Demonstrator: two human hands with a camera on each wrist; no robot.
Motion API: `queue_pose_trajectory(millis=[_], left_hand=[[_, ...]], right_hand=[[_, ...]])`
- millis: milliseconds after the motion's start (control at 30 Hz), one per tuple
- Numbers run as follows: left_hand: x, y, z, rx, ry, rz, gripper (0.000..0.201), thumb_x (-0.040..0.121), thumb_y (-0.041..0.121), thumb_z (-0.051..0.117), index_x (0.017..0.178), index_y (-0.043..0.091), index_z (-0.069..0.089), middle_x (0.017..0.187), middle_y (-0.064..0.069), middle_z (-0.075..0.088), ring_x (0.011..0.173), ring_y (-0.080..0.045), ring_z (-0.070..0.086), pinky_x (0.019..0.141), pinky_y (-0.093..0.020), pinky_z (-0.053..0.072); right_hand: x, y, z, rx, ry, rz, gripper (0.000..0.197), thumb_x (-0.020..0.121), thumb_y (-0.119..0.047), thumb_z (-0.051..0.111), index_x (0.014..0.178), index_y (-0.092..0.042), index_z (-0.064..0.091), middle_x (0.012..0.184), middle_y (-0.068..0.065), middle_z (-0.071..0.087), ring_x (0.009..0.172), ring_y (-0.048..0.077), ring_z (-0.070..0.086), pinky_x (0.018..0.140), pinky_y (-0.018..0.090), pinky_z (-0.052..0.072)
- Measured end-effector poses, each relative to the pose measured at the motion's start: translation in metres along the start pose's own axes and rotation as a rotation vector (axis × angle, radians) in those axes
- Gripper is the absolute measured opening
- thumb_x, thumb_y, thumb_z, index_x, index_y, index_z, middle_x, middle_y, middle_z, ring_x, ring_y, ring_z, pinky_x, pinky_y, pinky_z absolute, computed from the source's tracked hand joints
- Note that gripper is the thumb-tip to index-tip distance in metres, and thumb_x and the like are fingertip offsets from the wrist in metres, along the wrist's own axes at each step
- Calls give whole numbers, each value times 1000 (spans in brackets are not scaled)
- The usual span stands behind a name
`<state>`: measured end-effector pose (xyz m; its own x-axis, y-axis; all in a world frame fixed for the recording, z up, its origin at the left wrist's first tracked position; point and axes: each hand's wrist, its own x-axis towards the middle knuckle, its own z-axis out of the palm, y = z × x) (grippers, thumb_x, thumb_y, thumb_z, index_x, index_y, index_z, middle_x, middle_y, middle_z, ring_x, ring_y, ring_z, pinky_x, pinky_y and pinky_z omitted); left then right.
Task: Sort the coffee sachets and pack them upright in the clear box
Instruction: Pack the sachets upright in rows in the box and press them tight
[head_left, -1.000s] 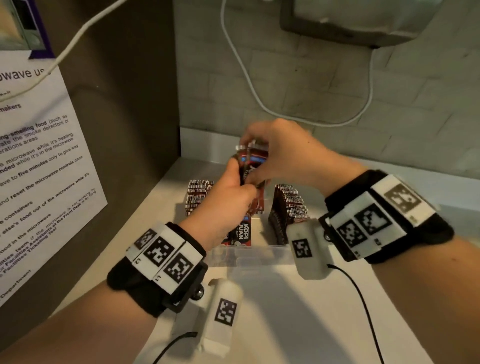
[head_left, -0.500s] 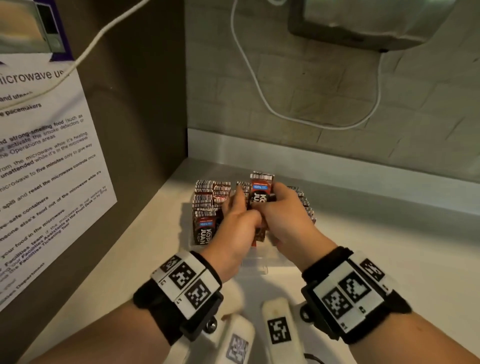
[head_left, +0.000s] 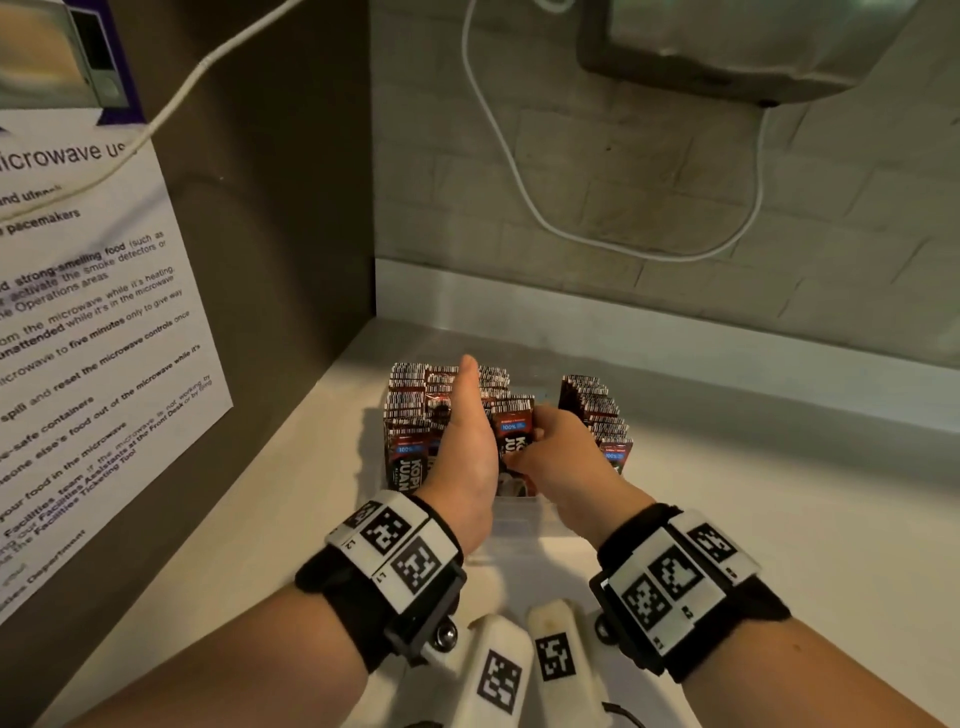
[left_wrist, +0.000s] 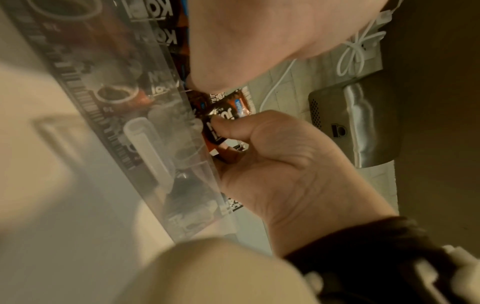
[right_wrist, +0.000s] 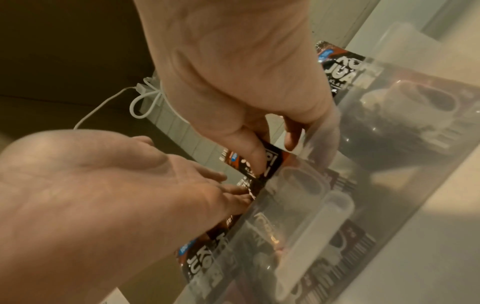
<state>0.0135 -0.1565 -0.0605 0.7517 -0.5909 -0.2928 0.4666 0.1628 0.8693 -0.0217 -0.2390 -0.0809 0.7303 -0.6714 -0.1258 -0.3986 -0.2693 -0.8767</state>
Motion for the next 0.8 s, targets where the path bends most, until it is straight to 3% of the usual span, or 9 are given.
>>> queue_pose_trajectory(millis=[67, 133, 267, 367, 433, 500, 600, 700, 800], left_hand=[[2, 2, 3, 5, 20, -26, 38, 94, 64, 32, 89, 34, 55, 77, 18, 66, 87, -2, 58, 77, -26, 40], [1, 6, 6, 20, 42, -43, 39, 91, 68, 33, 113, 39, 47, 91, 16, 56, 95, -7, 54, 89, -31, 34], [5, 3, 11, 17, 27, -50, 66, 88, 72, 34, 140, 33, 43, 123, 6, 57, 118, -14, 54, 104, -37, 35], [6, 0, 14, 22, 26, -35, 81, 78, 82, 39, 139, 29, 47, 133, 0, 56, 123, -20, 53, 111, -45, 34], [8, 0, 15, 38, 49, -42, 88, 75, 83, 40, 141, 24, 47, 139, -3, 53, 127, -21, 50, 112, -46, 33], [10, 2, 17, 65, 52, -68, 83, 84, 77, 36, 144, 21, 43, 143, -6, 48, 132, -21, 45, 114, -45, 30], [15, 2, 18, 80, 51, -84, 78, 87, 75, 33, 147, 26, 38, 146, -7, 45, 132, -23, 43, 114, -46, 31], [23, 1, 16, 58, 82, -101, 80, 85, 76, 35, 147, 25, 38, 144, -8, 47, 129, -26, 46, 111, -49, 34], [30, 4, 15, 26, 116, -138, 76, 85, 74, 39, 140, 23, 47, 136, -9, 54, 122, -28, 52, 107, -51, 39]], right_hand=[[3, 1, -1, -12, -15, 24, 32, 77, 11, 63, 101, -12, 65, 92, 11, 68, 78, 27, 67, 64, 35, 55], [4, 0, -2, -25, -41, 38, 33, 78, 9, 64, 103, -12, 60, 87, 6, 65, 77, 24, 64, 67, 34, 53], [1, -4, -7, -89, -88, 61, 36, 82, 4, 62, 107, -12, 41, 87, 4, 56, 76, 17, 57, 62, 27, 47], [3, -6, -8, -127, -113, 88, 40, 84, 1, 61, 110, -12, 33, 90, 7, 57, 77, 17, 57, 64, 29, 50], [5, -7, -5, -145, -123, 114, 35, 84, 2, 60, 110, -9, 37, 91, 9, 58, 80, 21, 60, 69, 34, 54], [9, -7, -2, -138, -143, 127, 27, 84, 4, 56, 109, -1, 49, 93, 14, 62, 82, 26, 62, 75, 40, 55], [12, -11, -3, -101, -198, 148, 16, 84, 8, 50, 93, 0, 60, 87, 20, 64, 76, 29, 60, 78, 45, 55], [15, -12, -4, -78, -222, 193, 24, 83, 11, 49, 101, 1, 60, 96, 23, 66, 84, 33, 65, 86, 49, 55], [16, -12, -5, -79, -269, 193, 26, 79, 16, 47, 96, 3, 60, 83, 19, 61, 77, 28, 59, 83, 42, 55]])
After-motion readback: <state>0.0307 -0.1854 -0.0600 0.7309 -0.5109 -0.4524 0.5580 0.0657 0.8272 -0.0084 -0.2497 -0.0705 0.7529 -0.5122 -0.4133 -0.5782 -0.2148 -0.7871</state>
